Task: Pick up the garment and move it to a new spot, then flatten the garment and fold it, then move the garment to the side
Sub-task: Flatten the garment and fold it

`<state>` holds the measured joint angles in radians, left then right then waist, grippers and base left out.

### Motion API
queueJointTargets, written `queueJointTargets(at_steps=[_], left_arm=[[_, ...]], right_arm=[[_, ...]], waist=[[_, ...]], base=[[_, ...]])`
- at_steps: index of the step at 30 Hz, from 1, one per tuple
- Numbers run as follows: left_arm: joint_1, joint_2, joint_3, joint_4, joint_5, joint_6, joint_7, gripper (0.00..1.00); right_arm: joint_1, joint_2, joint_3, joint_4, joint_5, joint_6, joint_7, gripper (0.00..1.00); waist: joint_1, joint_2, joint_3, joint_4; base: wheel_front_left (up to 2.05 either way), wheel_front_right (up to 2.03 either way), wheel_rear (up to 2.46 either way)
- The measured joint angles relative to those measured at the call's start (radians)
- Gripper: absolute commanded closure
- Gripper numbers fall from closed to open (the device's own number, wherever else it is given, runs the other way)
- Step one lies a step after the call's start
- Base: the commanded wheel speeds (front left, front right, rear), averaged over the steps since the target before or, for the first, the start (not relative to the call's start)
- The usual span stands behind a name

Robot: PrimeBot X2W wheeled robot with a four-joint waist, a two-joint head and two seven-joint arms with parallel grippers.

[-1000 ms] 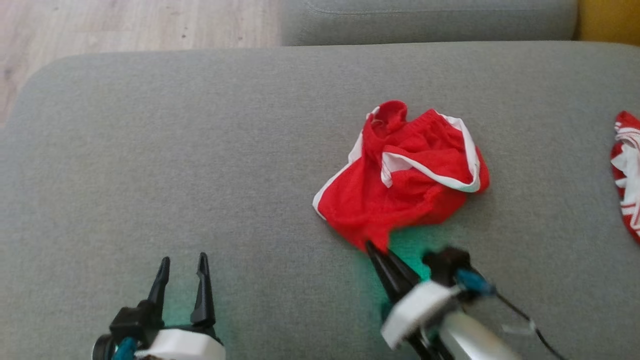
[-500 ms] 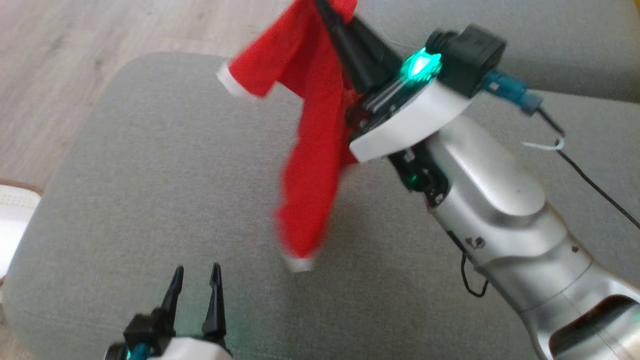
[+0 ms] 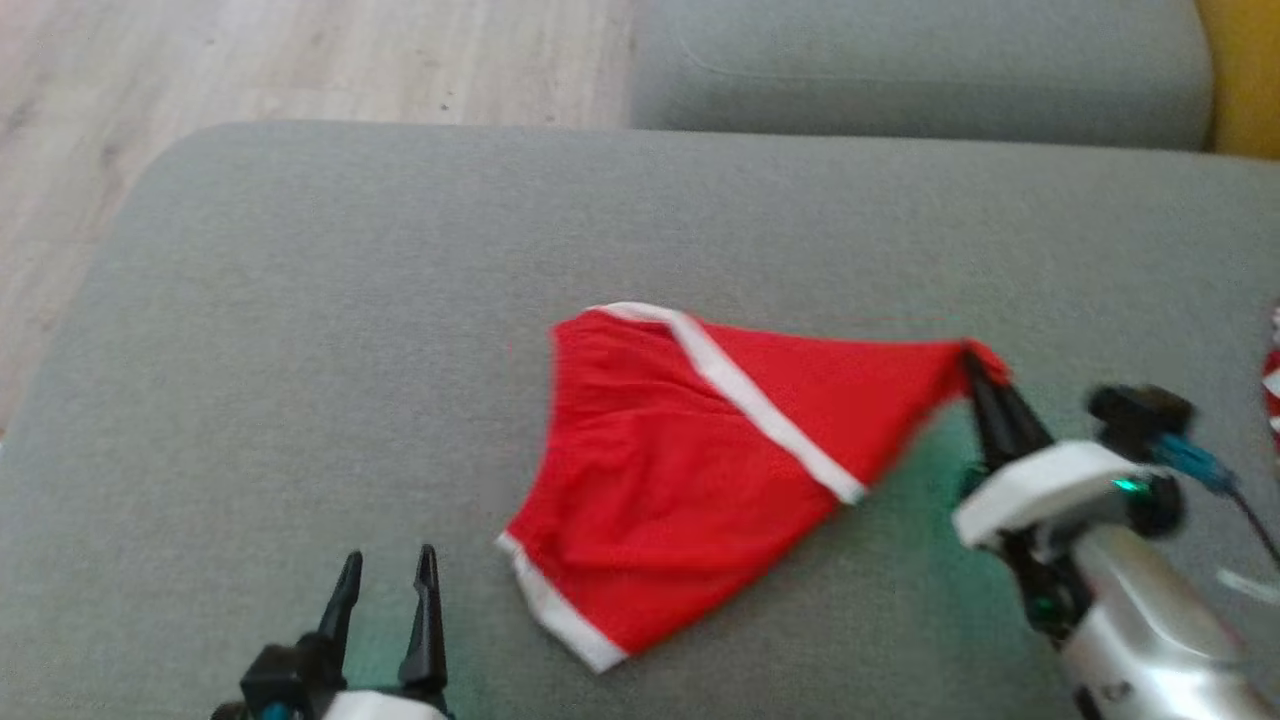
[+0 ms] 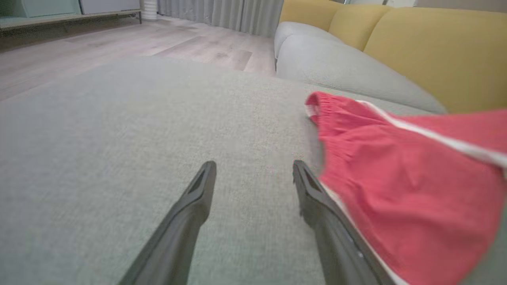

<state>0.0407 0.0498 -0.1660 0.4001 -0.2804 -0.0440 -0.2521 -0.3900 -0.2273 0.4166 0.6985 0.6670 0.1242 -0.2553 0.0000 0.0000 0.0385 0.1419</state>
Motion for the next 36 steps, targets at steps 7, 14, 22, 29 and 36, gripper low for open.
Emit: queueJointTargets(at_steps=[7, 14, 22, 29, 36], left_arm=[[-0.049, 0.0, -0.003, 0.0, 0.009, -0.001, 0.0, 0.0], [-0.056, 0.0, -0.007, 0.003, 0.009, -0.001, 0.0, 0.0], [-0.056, 0.0, -0.011, 0.003, 0.007, 0.0, 0.0, 0.0], [-0.055, 0.0, -0.019, 0.003, -0.002, 0.0, 0.0, 0.0], [-0.055, 0.0, -0.026, 0.002, -0.003, 0.0, 0.0, 0.0]], right_arm=[[0.012, 0.007, -0.282, 0.039, -0.147, 0.0, 0.0, 0.0], [0.022, 0.089, -0.45, -0.065, -0.424, 0.0, 0.0, 0.0], [0.118, 0.128, -0.229, -0.096, -0.589, 0.0, 0.0, 0.0], [0.139, 0.11, -0.197, -0.004, -0.733, 0.0, 0.0, 0.0], [0.127, 0.111, -0.266, 0.072, -0.88, 0.0, 0.0, 0.0]], waist=[[0.0, 0.0, 0.039, -0.054], [0.0, 0.0, 0.04, -0.07], [0.0, 0.0, 0.03, -0.072], [0.0, 0.0, 0.029, -0.074], [0.0, 0.0, 0.042, -0.064]], base=[[0.0, 0.0, 0.0], [0.0, 0.0, 0.0], [0.0, 0.0, 0.0], [0.0, 0.0, 0.0], [0.0, 0.0, 0.0]])
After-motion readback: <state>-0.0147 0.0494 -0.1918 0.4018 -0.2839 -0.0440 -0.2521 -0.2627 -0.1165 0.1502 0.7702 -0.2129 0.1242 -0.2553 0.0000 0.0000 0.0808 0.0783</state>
